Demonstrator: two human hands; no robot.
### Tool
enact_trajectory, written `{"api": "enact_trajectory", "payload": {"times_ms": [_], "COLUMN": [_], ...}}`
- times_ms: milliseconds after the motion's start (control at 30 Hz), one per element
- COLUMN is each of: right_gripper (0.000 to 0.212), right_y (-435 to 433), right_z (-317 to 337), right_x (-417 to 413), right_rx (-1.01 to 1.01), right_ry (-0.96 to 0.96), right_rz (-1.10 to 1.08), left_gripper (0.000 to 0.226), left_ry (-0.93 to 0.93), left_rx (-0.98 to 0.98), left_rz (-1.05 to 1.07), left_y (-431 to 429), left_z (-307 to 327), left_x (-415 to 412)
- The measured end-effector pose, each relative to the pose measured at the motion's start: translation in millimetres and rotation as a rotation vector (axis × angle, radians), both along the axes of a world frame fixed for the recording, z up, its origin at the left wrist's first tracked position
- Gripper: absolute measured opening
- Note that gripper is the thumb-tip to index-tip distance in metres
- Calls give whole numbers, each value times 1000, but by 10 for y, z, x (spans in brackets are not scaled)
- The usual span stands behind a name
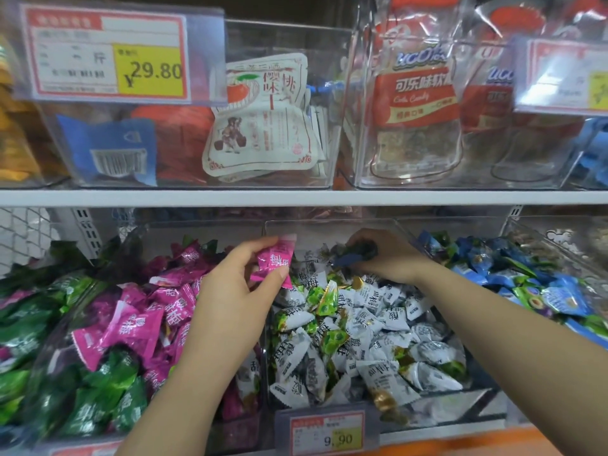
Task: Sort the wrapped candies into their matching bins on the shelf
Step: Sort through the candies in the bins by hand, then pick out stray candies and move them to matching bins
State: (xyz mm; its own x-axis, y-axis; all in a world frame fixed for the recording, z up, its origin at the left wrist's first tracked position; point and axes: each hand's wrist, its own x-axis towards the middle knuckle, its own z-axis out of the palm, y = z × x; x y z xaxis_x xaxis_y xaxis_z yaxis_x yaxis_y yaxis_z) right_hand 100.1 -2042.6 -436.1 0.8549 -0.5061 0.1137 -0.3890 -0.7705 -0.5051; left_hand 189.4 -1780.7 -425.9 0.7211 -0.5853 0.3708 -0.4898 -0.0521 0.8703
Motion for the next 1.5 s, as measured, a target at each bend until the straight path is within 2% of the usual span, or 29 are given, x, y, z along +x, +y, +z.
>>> {"api": "enact_trajectory", "payload": {"times_ms": [167,300,500,667,900,1000,1200,1300,1433,1500], "right_gripper": [25,31,35,43,49,53,42,44,47,42], "right_y": [131,477,1046,1296,1316,1259,1117,1099,1079,1008], "right_z": [122,359,439,445,378,318,266,232,243,285], "right_x": [-55,-286,-702,-931,-1183,-1290,-1421,-1425,-1489,-1579], "right_rx": [-110,-18,76,147,211,206,230,256,326,293], "right_ry": [-120,-270,-269,-292,-341,-338,-331,-342,-342,-333], "right_rz": [20,62,176,216,169,131,73,79,104,56], "left_gripper": [32,27,23,35,28,21,23,27,23,22], "left_ry": [8,-14,-122,-17,100,123,103,111,16,1], "left_rx": [-29,-26,65,119,74,28,47,49,27,11], "left_rz": [-4,3,-90,-349,-433,-401,-400,-397,-350,-309], "left_y": [13,23,-1,-19,-103,-199,-366,-383,-440,-446], "left_z": [38,90,150,161,190,157,72,88,53,32], "left_x": [-22,-57,-202,-452,-654,-717,-827,-884,-921,-914]}}
